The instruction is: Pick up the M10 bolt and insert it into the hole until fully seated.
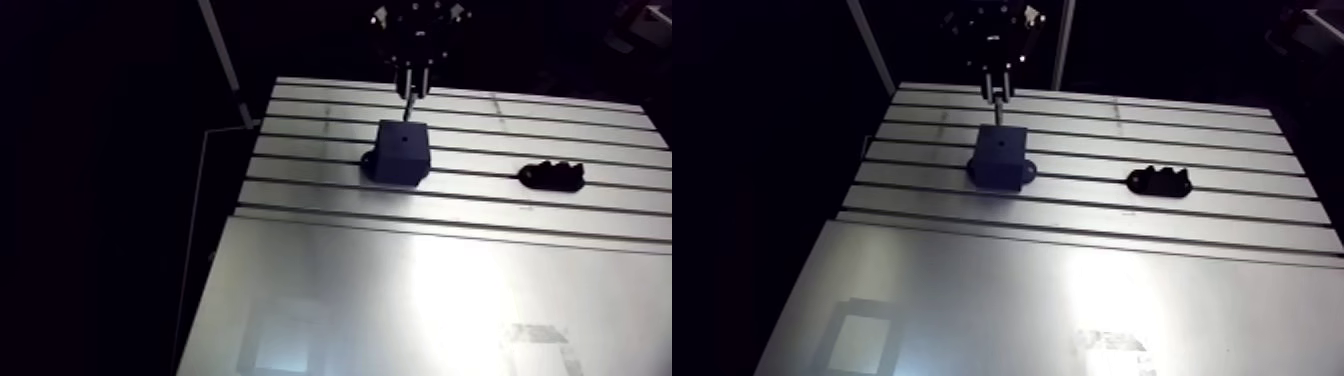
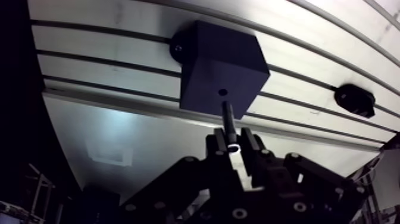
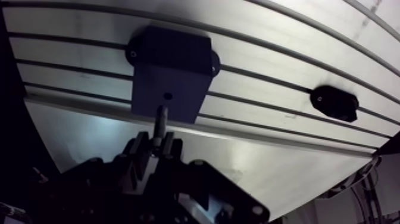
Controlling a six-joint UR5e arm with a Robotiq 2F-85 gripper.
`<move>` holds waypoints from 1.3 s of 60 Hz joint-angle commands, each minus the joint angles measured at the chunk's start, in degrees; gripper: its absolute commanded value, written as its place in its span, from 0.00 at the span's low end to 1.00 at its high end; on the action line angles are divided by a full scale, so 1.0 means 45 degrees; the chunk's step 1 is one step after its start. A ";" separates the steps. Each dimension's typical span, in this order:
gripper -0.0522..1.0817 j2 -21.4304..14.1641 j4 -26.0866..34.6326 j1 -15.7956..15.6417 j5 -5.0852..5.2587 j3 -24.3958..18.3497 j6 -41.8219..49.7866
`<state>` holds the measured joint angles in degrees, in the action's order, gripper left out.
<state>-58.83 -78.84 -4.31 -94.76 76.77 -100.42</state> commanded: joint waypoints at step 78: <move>1.00 -0.0002 -0.0047 0.0039 -0.0065 0.0524 0.0018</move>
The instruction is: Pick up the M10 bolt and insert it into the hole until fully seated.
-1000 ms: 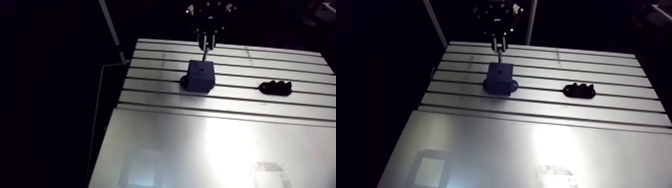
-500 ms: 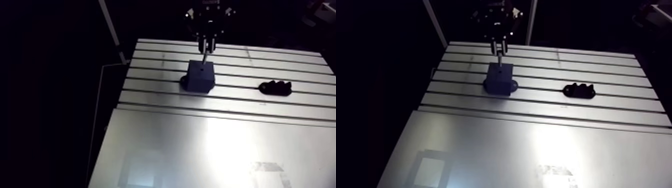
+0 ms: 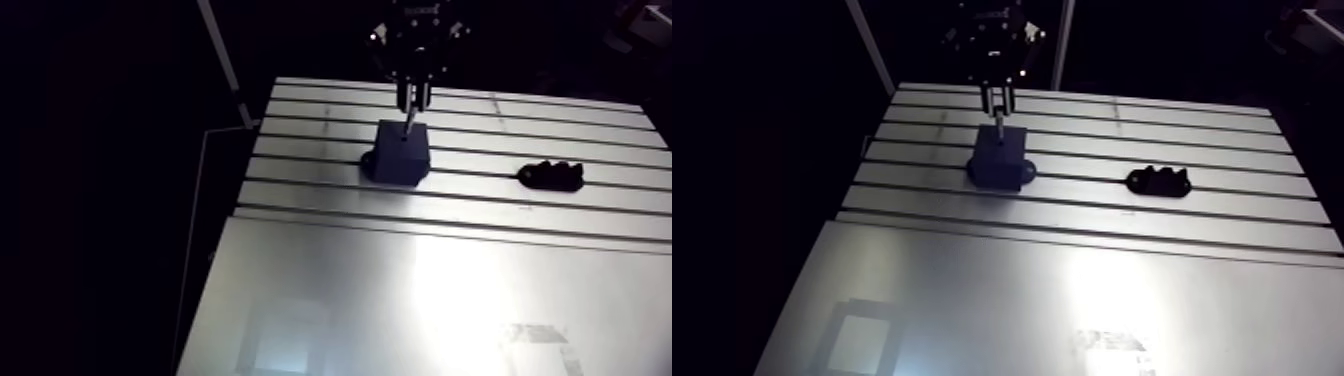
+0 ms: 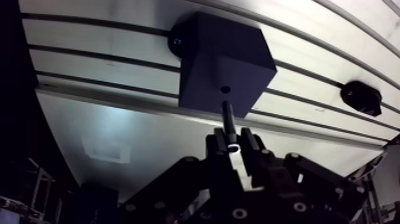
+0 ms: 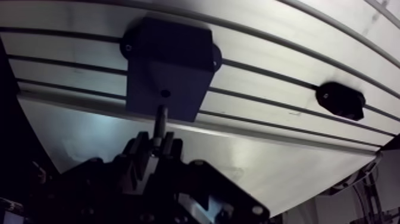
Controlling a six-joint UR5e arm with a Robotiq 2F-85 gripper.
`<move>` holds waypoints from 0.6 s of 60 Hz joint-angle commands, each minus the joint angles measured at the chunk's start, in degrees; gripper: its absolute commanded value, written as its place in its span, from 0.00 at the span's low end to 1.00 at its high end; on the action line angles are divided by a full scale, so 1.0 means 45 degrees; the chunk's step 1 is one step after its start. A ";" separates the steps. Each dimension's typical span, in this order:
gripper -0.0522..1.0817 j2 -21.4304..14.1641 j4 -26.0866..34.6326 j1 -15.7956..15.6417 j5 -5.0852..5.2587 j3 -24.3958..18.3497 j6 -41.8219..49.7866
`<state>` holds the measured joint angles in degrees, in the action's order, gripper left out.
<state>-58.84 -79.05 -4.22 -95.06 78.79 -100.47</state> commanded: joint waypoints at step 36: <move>1.00 0.0017 -0.0276 0.0019 0.0020 0.0173 0.0014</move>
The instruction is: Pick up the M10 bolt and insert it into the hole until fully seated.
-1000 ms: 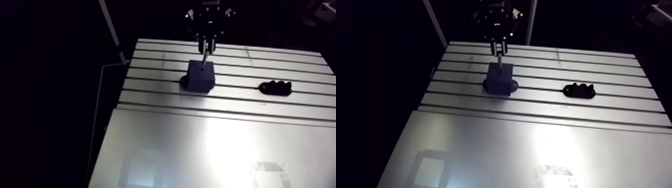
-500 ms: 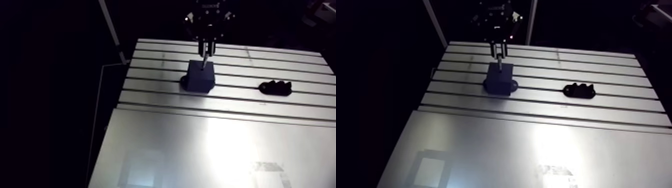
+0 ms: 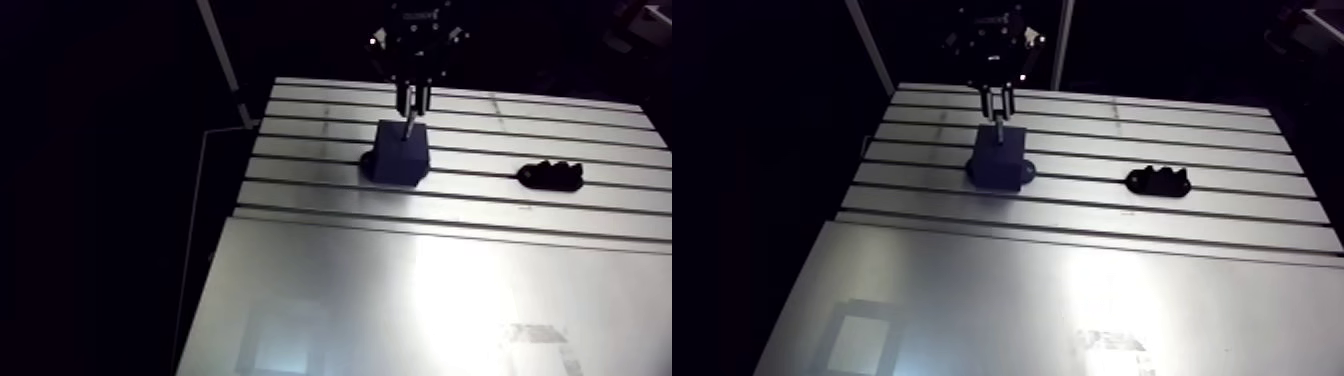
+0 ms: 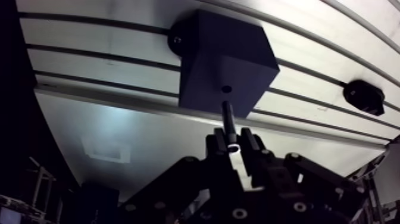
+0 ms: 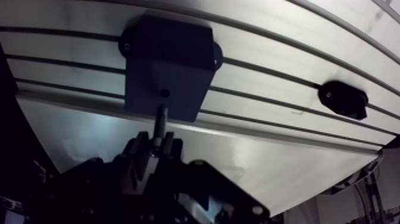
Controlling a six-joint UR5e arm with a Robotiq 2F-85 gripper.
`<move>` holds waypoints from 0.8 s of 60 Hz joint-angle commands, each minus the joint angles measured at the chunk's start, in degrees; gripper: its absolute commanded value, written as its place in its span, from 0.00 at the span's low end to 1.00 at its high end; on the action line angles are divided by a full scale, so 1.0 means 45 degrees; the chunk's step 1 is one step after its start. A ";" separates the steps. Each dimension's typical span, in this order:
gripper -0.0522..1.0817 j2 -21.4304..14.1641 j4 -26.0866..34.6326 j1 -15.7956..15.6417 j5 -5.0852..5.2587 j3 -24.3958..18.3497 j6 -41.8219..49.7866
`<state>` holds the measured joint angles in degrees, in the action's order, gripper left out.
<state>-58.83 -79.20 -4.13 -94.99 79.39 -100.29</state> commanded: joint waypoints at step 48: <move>1.00 0.0020 -0.0632 0.0000 -0.0015 0.0138 -0.0068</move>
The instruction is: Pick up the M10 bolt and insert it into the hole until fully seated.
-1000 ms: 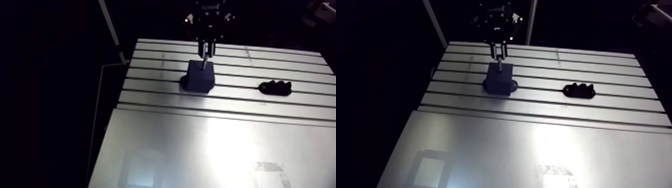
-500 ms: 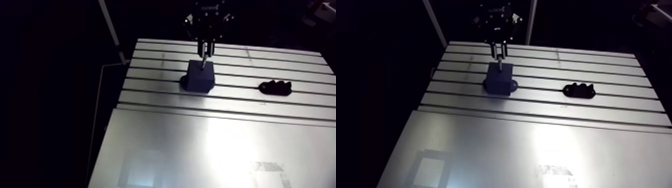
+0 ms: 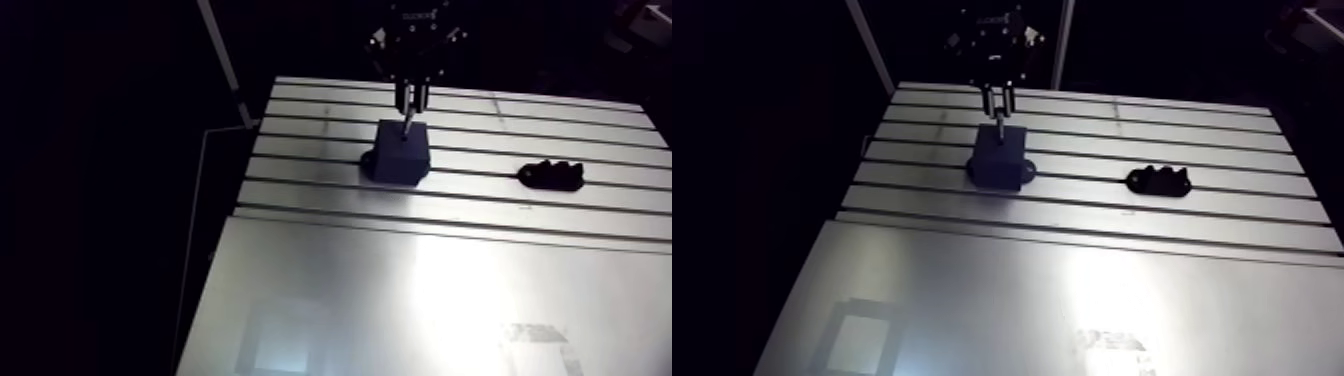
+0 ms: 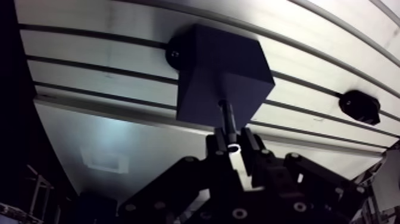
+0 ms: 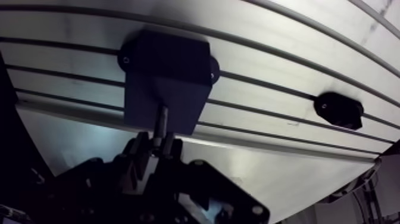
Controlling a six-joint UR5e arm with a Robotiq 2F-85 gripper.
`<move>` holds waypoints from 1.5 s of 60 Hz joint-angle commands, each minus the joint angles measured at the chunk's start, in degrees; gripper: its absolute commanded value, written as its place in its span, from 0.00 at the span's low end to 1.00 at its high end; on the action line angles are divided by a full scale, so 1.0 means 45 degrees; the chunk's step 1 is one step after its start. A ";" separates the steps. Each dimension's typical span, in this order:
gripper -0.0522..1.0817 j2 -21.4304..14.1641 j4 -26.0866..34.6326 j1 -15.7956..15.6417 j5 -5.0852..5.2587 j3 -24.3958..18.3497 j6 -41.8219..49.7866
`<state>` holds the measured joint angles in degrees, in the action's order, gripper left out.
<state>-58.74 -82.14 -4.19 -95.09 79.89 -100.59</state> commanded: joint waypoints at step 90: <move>1.00 -0.0001 0.0002 0.0012 -0.0012 0.0261 -0.0020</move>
<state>-58.75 -82.13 -4.09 -95.15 80.73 -100.68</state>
